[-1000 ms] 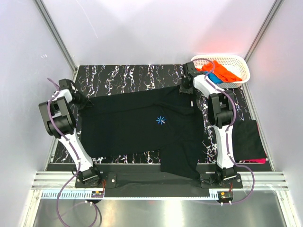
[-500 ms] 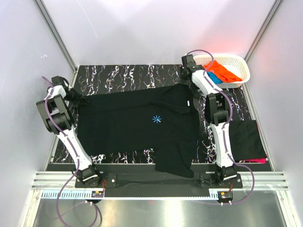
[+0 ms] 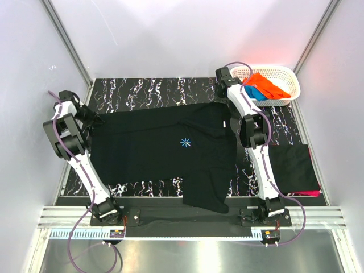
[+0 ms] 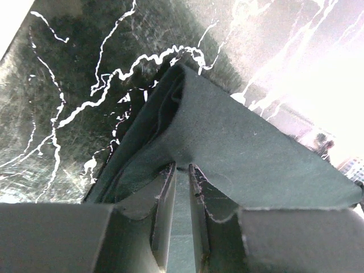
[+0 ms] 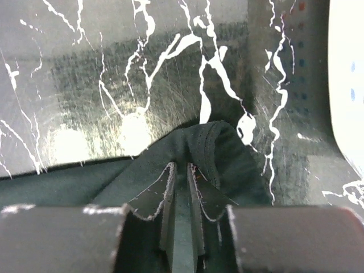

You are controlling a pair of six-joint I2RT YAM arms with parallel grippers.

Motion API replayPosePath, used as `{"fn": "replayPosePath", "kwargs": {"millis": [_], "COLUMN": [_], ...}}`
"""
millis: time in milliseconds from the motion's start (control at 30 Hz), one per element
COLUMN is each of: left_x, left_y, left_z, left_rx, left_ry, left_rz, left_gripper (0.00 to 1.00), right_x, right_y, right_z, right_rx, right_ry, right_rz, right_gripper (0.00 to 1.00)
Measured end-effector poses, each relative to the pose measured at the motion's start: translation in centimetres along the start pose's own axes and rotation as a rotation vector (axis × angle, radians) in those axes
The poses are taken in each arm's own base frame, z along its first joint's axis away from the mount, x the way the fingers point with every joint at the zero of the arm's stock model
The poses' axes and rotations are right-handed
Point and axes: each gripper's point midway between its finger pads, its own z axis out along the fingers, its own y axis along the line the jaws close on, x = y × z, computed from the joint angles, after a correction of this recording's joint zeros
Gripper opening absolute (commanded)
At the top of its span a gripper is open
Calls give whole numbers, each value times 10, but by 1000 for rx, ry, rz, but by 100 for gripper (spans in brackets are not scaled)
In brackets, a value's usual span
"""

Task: Fold and stack the t-shirts
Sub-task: Fold the tshirt

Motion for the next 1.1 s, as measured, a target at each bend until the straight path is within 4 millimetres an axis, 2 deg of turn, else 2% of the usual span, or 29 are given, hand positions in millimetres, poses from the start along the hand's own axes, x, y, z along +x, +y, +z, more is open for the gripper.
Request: {"fn": "replayPosePath", "kwargs": {"millis": [67, 167, 200, 233, 267, 333, 433, 467, 533, 633, 700, 733, 767, 833, 900, 967, 1033, 1100], "left_x": [0, 1, 4, 8, 13, 22, 37, 45, 75, 138, 195, 221, 239, 270, 282, 285, 284, 282], "left_y": [1, 3, 6, 9, 12, 10, -9, -21, -50, -100, -128, -134, -136, -127, -111, -98, -94, -94], "left_z": [0, -5, -9, -13, -19, -33, -56, -63, -73, -75, -70, -68, -65, -60, -58, -60, -64, -67], "left_rx": [-1, -17, -33, -53, -72, -86, -62, -41, 2, 98, 170, 195, 208, 213, 195, 178, 177, 184], "left_ry": [1, -8, -11, -15, -16, -18, -41, -52, -44, 17, 110, 167, 207, 290, 334, 347, 341, 330], "left_rz": [14, 32, 34, 33, 31, 33, 52, 73, 136, 282, 392, 435, 461, 494, 498, 495, 502, 511], "left_gripper": [24, 30, 32, 32, 32, 32, 33, 33, 33, 33, 32, 32, 31, 31, 31, 31, 31, 30], "right_x": [0, -3, -4, -4, -4, -2, -9, -9, -4, 20, 47, 62, 75, 109, 135, 155, 172, 181], "right_y": [0, 2, 3, 3, 3, 5, 12, 14, 18, 28, 41, 49, 54, 62, 56, 44, 33, 30], "right_z": [-3, -12, -15, -20, -24, -40, -74, -88, -118, -158, -178, -185, -189, -193, -187, -179, -172, -169], "right_rx": [2, 4, 8, 12, 19, 27, 8, -4, -32, -84, -137, -162, -177, -206, -203, -185, -170, -173], "right_ry": [7, 6, 3, 4, 6, 17, 11, 11, 17, 32, 54, 64, 80, 127, 177, 221, 263, 286], "right_rz": [-9, -25, -31, -36, -41, -58, -65, -67, -78, -132, -198, -231, -256, -308, -329, -330, -317, -298], "right_gripper": [23, 31, 33, 41, 45, 47, 51, 52, 54, 59, 61, 60, 61, 60, 58, 56, 53, 52]}}
